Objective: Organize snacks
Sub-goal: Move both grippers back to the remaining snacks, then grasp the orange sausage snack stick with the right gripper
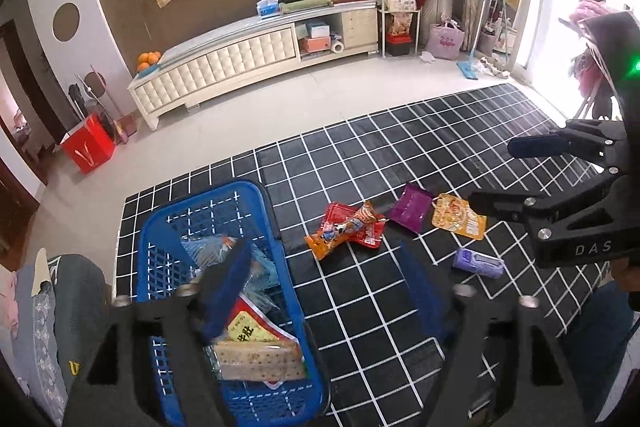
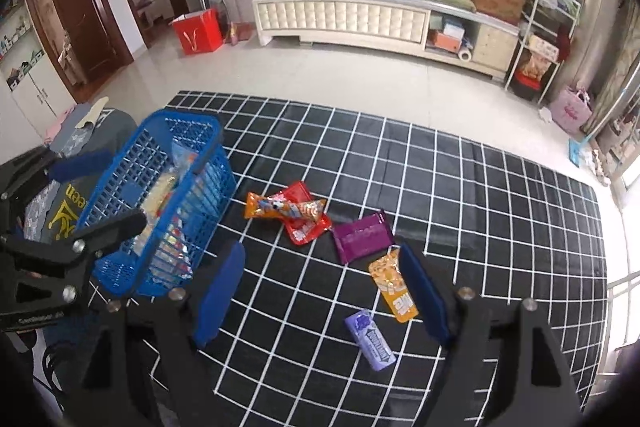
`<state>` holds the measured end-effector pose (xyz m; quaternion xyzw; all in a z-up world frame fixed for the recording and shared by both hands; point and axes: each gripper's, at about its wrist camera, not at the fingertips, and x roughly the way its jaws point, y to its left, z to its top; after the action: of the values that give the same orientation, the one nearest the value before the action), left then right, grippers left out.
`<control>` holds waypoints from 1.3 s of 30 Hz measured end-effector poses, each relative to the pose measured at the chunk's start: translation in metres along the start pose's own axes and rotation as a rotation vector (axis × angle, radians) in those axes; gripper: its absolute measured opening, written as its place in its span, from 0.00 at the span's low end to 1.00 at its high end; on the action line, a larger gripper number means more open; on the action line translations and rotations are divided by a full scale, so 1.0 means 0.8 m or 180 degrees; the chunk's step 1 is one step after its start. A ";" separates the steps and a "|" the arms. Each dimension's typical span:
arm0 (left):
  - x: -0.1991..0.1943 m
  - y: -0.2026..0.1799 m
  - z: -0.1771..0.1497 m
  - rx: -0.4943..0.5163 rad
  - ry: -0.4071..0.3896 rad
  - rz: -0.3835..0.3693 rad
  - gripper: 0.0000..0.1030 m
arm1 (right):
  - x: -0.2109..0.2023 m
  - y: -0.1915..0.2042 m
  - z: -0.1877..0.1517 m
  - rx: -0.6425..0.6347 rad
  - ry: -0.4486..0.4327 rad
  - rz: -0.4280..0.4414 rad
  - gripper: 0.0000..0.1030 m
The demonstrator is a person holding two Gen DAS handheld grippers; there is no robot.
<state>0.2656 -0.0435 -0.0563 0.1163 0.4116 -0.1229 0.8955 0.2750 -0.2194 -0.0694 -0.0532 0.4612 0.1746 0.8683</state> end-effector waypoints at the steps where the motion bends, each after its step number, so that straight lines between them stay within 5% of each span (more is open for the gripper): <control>1: 0.006 0.002 0.000 -0.0012 0.0027 -0.0008 0.80 | 0.006 -0.001 0.001 -0.0013 0.0007 0.0026 0.80; 11: 0.057 0.034 0.004 -0.0126 0.0340 0.0076 0.80 | 0.115 0.016 0.017 -0.0327 0.0406 0.0064 0.80; 22: 0.086 0.059 -0.003 0.0028 0.0471 0.0247 0.80 | 0.214 0.061 0.030 -0.1251 0.0616 0.0084 0.80; 25: 0.089 0.064 -0.001 -0.0027 0.0482 0.0205 0.80 | 0.239 0.079 0.024 -0.1671 0.0703 -0.0016 0.67; 30: 0.089 0.061 0.000 -0.0061 0.0481 0.0148 0.80 | 0.257 0.073 0.014 -0.1634 0.0863 0.0155 0.35; 39: 0.080 0.026 -0.004 -0.0076 0.0508 -0.0018 0.80 | 0.218 0.032 -0.031 -0.1286 0.1006 0.0345 0.27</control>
<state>0.3108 -0.0308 -0.1052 0.1139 0.4835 -0.1109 0.8608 0.3360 -0.1574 -0.2248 -0.2274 0.5491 0.2989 0.7466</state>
